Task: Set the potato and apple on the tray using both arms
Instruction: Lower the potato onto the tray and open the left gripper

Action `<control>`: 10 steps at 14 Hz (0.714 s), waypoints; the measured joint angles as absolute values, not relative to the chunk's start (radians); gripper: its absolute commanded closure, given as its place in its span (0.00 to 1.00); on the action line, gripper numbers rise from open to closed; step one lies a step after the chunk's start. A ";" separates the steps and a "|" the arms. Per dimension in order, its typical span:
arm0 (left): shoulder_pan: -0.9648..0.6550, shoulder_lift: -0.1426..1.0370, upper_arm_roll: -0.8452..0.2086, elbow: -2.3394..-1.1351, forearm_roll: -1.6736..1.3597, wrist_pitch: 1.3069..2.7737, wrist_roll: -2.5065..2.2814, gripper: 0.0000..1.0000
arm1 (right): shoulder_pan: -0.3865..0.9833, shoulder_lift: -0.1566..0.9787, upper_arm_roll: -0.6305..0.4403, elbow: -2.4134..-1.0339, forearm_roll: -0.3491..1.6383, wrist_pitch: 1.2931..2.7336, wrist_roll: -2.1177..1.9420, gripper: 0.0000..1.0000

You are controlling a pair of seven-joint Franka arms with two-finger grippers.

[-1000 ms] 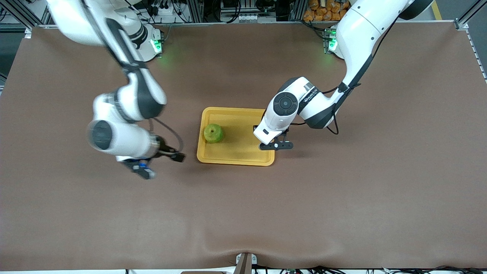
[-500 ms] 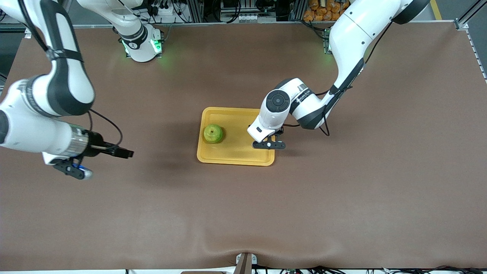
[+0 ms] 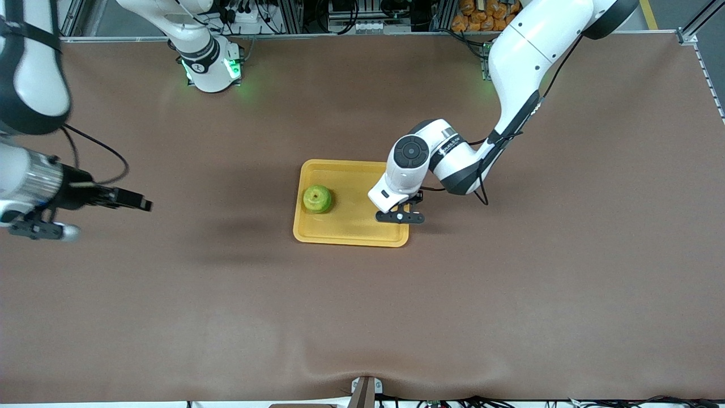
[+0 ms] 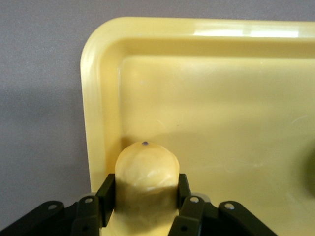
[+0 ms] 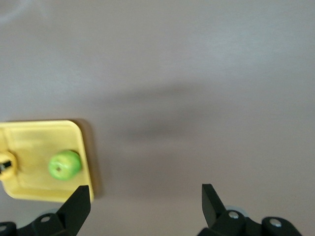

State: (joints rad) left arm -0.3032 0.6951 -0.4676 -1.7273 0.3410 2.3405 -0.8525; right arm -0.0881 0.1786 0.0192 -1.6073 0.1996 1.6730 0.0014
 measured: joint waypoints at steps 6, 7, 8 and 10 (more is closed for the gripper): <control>-0.303 0.695 -0.457 -1.726 0.341 2.341 -0.852 0.00 | -0.091 0.047 0.038 -1.609 0.081 1.572 -0.033 0.00; -0.303 0.696 -0.454 -1.726 0.341 2.341 -0.852 0.00 | -0.078 0.035 0.030 -1.609 0.068 1.565 -0.035 0.00; -0.303 0.696 -0.453 -1.725 0.341 2.341 -0.852 0.00 | -0.051 0.023 0.008 -1.609 0.056 1.558 -0.035 0.00; -0.302 0.696 -0.453 -1.722 0.341 2.341 -0.852 0.00 | -0.005 0.002 -0.033 -1.609 0.050 1.545 -0.035 0.00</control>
State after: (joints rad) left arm -0.3024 0.6956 -0.4529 -1.7222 0.3412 2.3412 -0.8525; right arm -0.0050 0.0021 -0.0326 -1.6091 0.0501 1.5454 -0.0351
